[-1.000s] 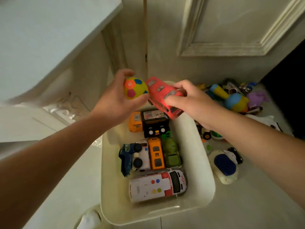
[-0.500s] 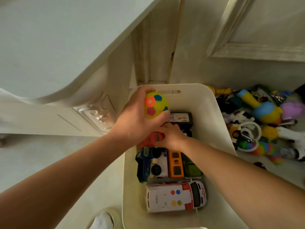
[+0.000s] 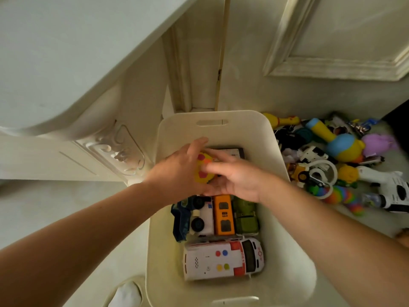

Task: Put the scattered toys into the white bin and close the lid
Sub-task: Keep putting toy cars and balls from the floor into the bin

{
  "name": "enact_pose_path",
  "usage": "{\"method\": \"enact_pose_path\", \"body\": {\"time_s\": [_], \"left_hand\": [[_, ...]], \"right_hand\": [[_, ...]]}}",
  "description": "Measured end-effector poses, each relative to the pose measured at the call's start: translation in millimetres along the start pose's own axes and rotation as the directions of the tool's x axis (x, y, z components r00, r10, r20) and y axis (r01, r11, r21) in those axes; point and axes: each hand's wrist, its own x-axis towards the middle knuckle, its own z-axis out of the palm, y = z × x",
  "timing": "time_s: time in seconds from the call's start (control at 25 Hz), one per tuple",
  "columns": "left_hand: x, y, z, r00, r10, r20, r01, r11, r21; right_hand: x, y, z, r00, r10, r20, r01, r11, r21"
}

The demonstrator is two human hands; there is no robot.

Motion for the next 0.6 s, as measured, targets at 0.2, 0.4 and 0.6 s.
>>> {"method": "enact_pose_path", "body": {"time_s": [0.2,0.4,0.6], "left_hand": [[-3,-15,0,0.997,0.069,0.045,-0.074,0.987,0.14],[-3,-13,6,0.992,0.103,0.079,-0.118,0.966,0.231],[-7,-14,8,0.989,0.096,0.114,-0.124,0.955,0.269]], "right_hand": [[5,19,-12,0.954,0.214,-0.209,-0.298,0.742,-0.601],[-24,10,-16,0.854,0.443,-0.272,-0.294,-0.021,-0.956],[-31,37,-3,0.777,0.564,-0.28,-0.113,-0.313,-0.943]]}}
